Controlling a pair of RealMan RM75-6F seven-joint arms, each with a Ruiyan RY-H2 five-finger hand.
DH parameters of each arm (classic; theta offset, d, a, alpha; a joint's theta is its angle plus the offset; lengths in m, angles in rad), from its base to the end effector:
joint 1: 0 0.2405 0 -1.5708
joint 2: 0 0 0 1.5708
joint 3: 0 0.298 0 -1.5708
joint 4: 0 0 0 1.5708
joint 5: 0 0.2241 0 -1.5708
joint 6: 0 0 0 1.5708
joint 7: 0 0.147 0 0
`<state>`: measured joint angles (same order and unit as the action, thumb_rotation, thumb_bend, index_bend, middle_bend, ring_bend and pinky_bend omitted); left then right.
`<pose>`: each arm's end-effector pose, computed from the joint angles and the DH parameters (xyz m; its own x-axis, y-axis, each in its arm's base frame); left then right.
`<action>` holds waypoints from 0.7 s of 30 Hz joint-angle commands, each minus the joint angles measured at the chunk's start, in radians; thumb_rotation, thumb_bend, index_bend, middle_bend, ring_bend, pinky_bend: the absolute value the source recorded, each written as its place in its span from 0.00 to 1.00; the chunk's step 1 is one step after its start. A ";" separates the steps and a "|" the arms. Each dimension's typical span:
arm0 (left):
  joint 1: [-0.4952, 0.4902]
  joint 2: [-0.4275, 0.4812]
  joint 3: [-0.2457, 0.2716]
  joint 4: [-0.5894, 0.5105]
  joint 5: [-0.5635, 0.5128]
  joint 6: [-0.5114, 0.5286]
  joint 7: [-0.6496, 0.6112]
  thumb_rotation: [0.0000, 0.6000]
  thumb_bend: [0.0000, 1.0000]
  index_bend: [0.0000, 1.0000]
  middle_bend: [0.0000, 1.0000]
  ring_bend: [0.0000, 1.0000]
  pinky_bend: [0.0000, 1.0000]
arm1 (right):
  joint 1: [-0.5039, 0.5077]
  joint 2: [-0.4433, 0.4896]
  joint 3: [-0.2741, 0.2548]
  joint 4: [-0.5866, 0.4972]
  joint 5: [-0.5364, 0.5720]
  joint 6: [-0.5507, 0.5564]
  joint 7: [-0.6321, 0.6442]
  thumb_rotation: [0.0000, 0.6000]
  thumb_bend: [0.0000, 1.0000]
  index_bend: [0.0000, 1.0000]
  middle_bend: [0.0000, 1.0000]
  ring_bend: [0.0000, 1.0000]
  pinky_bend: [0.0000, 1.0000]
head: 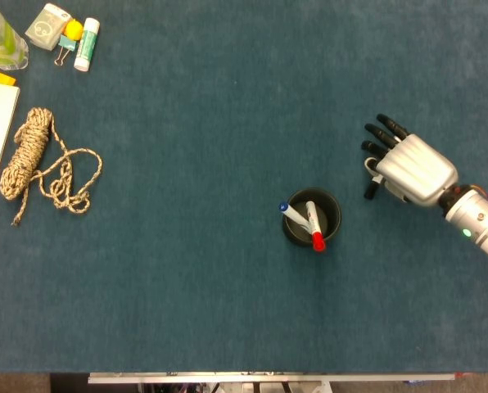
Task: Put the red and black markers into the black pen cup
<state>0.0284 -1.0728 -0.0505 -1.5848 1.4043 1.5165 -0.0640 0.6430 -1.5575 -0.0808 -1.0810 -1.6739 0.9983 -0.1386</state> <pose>-0.3920 0.1452 0.1954 0.4004 0.0039 0.9163 0.8993 0.1903 -0.3937 -0.2867 -0.3402 -0.0368 0.7974 -0.1145 0.5924 -0.5081 -0.6570 0.5569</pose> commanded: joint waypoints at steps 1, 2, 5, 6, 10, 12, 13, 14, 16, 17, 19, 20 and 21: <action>0.000 0.002 0.001 -0.001 0.000 -0.003 -0.001 1.00 0.47 0.33 0.30 0.29 0.13 | 0.001 -0.004 0.000 0.002 0.002 -0.004 -0.003 1.00 0.27 0.50 0.28 0.08 0.03; 0.000 0.002 0.002 -0.001 0.000 -0.004 -0.001 1.00 0.47 0.33 0.30 0.29 0.13 | 0.002 -0.006 0.000 0.004 0.002 -0.004 -0.004 1.00 0.27 0.50 0.28 0.08 0.03; 0.000 0.003 0.002 -0.001 0.000 -0.004 -0.002 1.00 0.47 0.33 0.30 0.29 0.13 | 0.003 -0.012 0.001 0.011 0.003 -0.007 -0.006 1.00 0.27 0.50 0.28 0.08 0.03; 0.000 0.003 0.002 0.000 0.000 -0.004 -0.004 1.00 0.47 0.33 0.30 0.29 0.13 | 0.005 -0.015 0.001 0.014 0.005 -0.010 -0.007 1.00 0.27 0.50 0.28 0.08 0.03; 0.001 0.002 0.001 0.002 0.000 -0.002 -0.005 1.00 0.47 0.33 0.30 0.29 0.13 | 0.011 -0.025 0.004 0.023 0.009 -0.021 -0.012 1.00 0.27 0.50 0.28 0.08 0.03; 0.001 0.001 0.001 0.001 0.000 -0.001 -0.005 1.00 0.47 0.33 0.30 0.29 0.13 | 0.015 -0.030 0.006 0.026 0.010 -0.026 -0.016 1.00 0.27 0.50 0.28 0.08 0.03; 0.001 0.001 0.000 0.001 0.000 0.000 -0.005 1.00 0.47 0.33 0.30 0.29 0.13 | 0.017 -0.032 0.007 0.027 0.011 -0.028 -0.017 1.00 0.27 0.50 0.28 0.08 0.03; 0.002 0.001 0.000 0.001 -0.001 0.000 -0.005 1.00 0.47 0.33 0.30 0.29 0.13 | 0.018 -0.034 0.008 0.027 0.011 -0.030 -0.019 1.00 0.27 0.50 0.28 0.08 0.03; 0.003 0.002 0.000 0.002 -0.002 0.001 -0.006 1.00 0.47 0.33 0.30 0.29 0.13 | 0.021 -0.037 0.009 0.029 0.013 -0.035 -0.026 1.00 0.27 0.50 0.28 0.08 0.03; 0.004 0.002 0.001 0.004 -0.002 0.001 -0.007 1.00 0.47 0.33 0.30 0.29 0.13 | 0.022 -0.039 0.010 0.031 0.014 -0.037 -0.030 1.00 0.27 0.50 0.28 0.08 0.03; 0.004 0.001 0.001 0.005 -0.001 0.001 -0.010 1.00 0.47 0.33 0.30 0.29 0.13 | 0.024 -0.041 0.012 0.031 0.019 -0.042 -0.035 1.00 0.28 0.50 0.28 0.08 0.03; 0.004 0.001 0.001 0.006 -0.001 0.001 -0.011 1.00 0.47 0.33 0.30 0.29 0.13 | 0.025 -0.042 0.013 0.030 0.022 -0.045 -0.039 1.00 0.28 0.51 0.28 0.08 0.03; 0.004 0.001 0.001 0.006 -0.002 0.001 -0.011 1.00 0.47 0.33 0.30 0.29 0.13 | 0.025 -0.043 0.014 0.029 0.024 -0.047 -0.041 1.00 0.29 0.52 0.28 0.08 0.03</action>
<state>0.0327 -1.0716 -0.0499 -1.5786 1.4025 1.5176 -0.0749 0.6675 -1.5998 -0.0678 -1.0519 -1.6507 0.9522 -0.1784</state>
